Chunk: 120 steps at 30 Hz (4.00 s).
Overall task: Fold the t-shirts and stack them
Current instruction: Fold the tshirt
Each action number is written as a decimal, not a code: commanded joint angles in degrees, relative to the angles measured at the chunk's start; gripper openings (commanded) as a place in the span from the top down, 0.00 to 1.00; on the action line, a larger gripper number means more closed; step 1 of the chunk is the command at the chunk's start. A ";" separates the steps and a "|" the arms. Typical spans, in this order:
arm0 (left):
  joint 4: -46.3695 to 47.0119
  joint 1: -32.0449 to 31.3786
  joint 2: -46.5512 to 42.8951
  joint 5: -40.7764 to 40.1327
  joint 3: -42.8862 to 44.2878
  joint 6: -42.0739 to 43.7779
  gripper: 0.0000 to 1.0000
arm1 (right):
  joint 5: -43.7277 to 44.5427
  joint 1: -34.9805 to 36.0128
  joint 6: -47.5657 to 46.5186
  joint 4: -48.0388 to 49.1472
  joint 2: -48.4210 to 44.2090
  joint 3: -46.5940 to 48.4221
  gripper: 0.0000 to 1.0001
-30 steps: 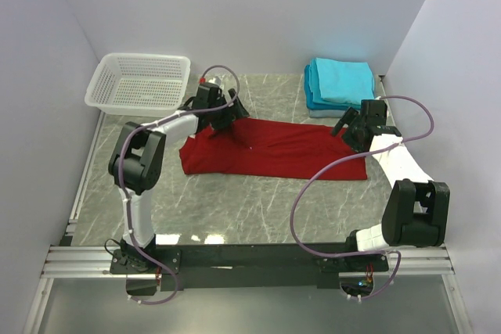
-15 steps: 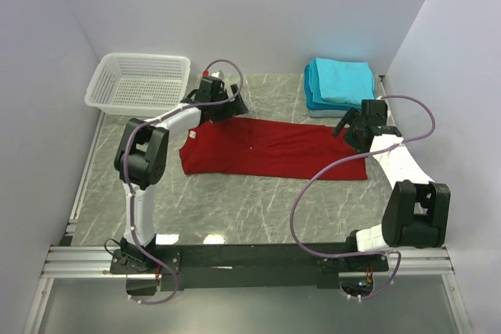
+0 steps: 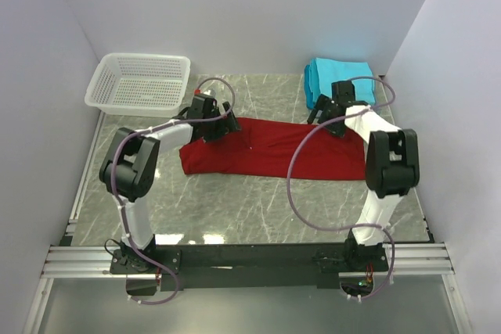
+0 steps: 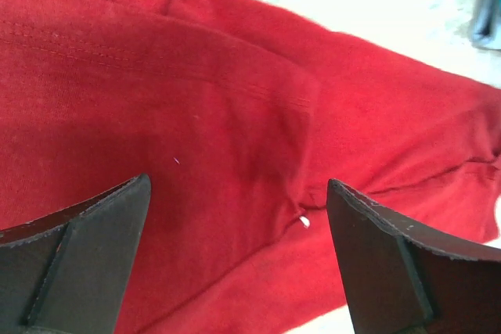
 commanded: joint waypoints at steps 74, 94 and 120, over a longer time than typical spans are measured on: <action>9.38 4.48 43.60 19.35 65.17 0.38 0.00 | -11.58 50.35 4.53 -8.46 -33.93 -30.65 0.26; 15.39 -14.03 -35.13 -5.24 -12.76 3.82 0.00 | 12.08 25.92 6.55 -11.27 -55.76 -30.45 0.00; -12.85 -46.67 -34.56 -10.80 -36.87 -28.00 0.31 | -4.79 25.21 8.48 -14.46 -54.34 -42.58 0.11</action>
